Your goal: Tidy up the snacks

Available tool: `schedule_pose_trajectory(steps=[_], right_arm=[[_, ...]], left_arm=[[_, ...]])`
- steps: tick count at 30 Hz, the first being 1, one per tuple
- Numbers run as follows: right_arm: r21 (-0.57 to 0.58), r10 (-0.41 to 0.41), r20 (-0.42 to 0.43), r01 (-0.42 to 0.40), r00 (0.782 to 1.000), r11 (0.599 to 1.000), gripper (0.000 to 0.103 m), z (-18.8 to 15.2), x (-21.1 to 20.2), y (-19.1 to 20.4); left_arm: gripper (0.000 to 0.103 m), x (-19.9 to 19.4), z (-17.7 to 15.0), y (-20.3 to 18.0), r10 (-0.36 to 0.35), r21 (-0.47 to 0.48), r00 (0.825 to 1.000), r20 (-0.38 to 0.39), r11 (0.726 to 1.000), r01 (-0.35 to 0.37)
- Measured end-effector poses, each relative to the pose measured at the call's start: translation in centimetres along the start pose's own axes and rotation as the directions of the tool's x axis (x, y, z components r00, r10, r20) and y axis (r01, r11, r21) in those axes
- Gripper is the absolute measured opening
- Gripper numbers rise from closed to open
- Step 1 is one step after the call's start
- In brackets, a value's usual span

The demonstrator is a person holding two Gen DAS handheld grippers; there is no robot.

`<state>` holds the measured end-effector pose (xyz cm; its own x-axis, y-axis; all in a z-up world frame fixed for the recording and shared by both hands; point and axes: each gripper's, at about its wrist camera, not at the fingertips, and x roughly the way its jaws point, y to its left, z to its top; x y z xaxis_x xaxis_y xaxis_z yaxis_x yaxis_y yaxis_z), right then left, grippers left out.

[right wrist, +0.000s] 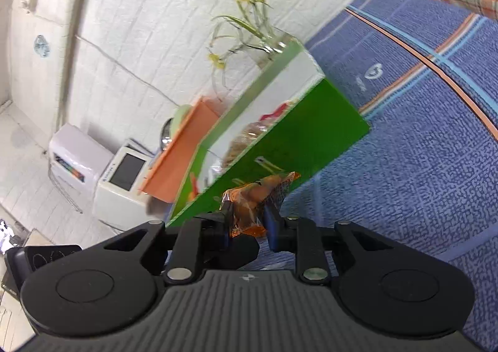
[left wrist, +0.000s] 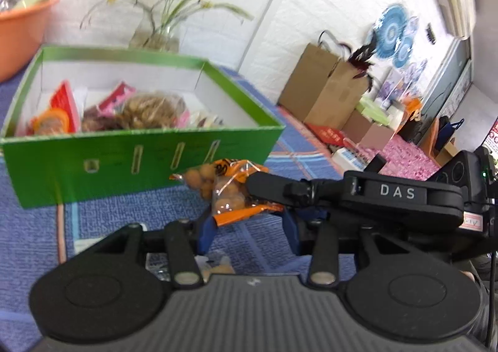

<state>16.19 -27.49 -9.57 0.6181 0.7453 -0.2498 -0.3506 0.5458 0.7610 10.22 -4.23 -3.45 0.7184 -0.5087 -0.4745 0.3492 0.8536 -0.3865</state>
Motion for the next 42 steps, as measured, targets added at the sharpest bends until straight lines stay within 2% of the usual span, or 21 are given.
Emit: schedule_pose_trajectory(steps=[2, 6, 10, 13, 14, 17, 20, 21, 25, 27, 35, 42], right_arm=[[-0.011, 0.044, 0.020, -0.044, 0.999, 0.999, 0.035, 0.0, -0.7, 0.8], [-0.077, 0.097, 0.053, -0.093, 0.994, 0.993, 0.034, 0.1, -1.7, 2.9], [-0.138, 0.110, 0.073, -0.099, 0.991, 0.985, 0.034, -0.1, -1.9, 4.4], [-0.152, 0.097, 0.075, -0.085, 0.992, 0.985, 0.034, -0.2, -1.6, 4.5], [-0.152, 0.094, 0.070, -0.083, 0.993, 0.985, 0.034, -0.3, -1.4, 4.5], [-0.142, 0.107, 0.040, -0.100, 0.993, 0.985, 0.034, -0.7, -0.9, 4.3], [-0.094, 0.137, 0.024, -0.134, 0.990, 0.986, 0.034, -1.0, -0.6, 4.2], [-0.084, 0.126, 0.025, -0.124, 0.992, 0.989, 0.034, -1.0, -0.6, 4.1], [-0.042, 0.138, 0.010, -0.137, 0.990, 0.990, 0.033, -1.2, -0.4, 3.3], [-0.039, 0.145, 0.000, -0.145, 0.989, 0.989, 0.033, -1.5, -0.3, 3.3], [-0.043, 0.129, -0.004, -0.129, 0.992, 0.991, 0.033, -1.6, -0.1, 3.4], [-0.086, 0.122, 0.009, -0.121, 0.992, 0.989, 0.032, -1.3, -0.3, 4.1]], left_arm=[[0.036, -1.4, -0.2, -0.1, 0.005, -0.003, 1.000, 0.022, 1.000, -0.005], [0.036, -3.9, -0.6, 1.0, 0.000, -0.071, 0.997, 0.079, 0.997, 0.005], [0.037, -5.9, -0.7, 2.4, -0.073, -0.183, 0.988, 0.135, 0.978, 0.097], [0.056, -7.4, -0.5, 2.2, -0.116, -0.194, 0.978, 0.172, 0.970, 0.149], [0.069, -7.8, -0.4, 2.0, -0.123, -0.190, 0.975, 0.188, 0.969, 0.159], [0.070, -8.2, 0.1, 1.3, -0.060, -0.151, 0.975, 0.213, 0.984, 0.093], [0.034, -7.2, 0.4, 2.6, -0.057, -0.226, 0.983, 0.172, 0.969, 0.096], [0.018, -7.1, 0.3, 3.2, -0.060, -0.252, 0.983, 0.174, 0.962, 0.103], [0.014, -6.8, 0.1, 4.6, -0.079, -0.325, 0.981, 0.178, 0.936, 0.134], [0.008, -6.7, 0.0, 5.1, -0.101, -0.352, 0.978, 0.180, 0.922, 0.160], [0.005, -6.7, 0.1, 3.3, -0.035, -0.242, 0.986, 0.162, 0.967, 0.074], [0.005, -6.7, 0.8, 2.9, -0.020, -0.205, 0.986, 0.165, 0.977, 0.054]])
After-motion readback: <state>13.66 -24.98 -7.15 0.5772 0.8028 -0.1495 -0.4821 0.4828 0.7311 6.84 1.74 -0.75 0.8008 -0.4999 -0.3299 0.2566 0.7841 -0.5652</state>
